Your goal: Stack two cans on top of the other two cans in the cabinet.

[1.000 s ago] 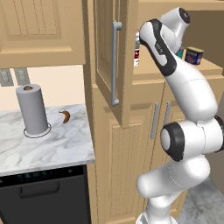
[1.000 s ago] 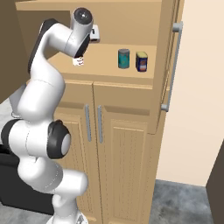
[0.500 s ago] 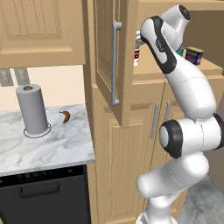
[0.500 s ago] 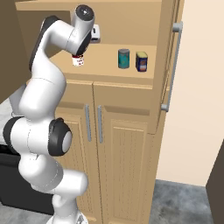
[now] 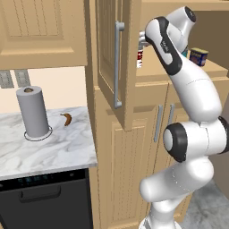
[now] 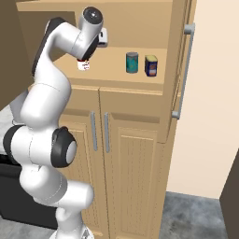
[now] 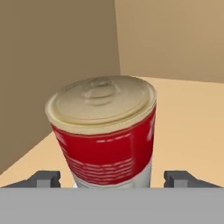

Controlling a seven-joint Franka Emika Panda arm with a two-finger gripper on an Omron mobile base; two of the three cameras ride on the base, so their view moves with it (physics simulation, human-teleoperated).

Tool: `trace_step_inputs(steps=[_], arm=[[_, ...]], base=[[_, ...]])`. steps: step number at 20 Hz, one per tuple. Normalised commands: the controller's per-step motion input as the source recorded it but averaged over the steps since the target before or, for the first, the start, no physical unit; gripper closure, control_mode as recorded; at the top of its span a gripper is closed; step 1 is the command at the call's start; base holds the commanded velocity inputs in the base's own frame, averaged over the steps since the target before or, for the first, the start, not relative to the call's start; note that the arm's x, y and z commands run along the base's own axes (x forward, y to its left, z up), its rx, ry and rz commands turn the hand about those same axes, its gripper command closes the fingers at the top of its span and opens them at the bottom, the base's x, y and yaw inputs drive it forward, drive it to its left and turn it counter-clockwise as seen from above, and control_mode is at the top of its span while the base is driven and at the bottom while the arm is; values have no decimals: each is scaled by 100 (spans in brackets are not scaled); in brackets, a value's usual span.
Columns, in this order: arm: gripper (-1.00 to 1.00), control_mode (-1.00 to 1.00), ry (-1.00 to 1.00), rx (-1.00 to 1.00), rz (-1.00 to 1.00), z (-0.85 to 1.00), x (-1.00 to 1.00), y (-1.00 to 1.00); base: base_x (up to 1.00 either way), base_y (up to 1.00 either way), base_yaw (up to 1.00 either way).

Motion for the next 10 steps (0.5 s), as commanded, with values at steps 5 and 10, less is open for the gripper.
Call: trace_step_inputs(steps=[5,10], arm=[[-100,-100,0,3,0,0,0,0],[-100,-100,0,0,0,1,-10,-1]], base=[[0,0,0],[0,0,0]])
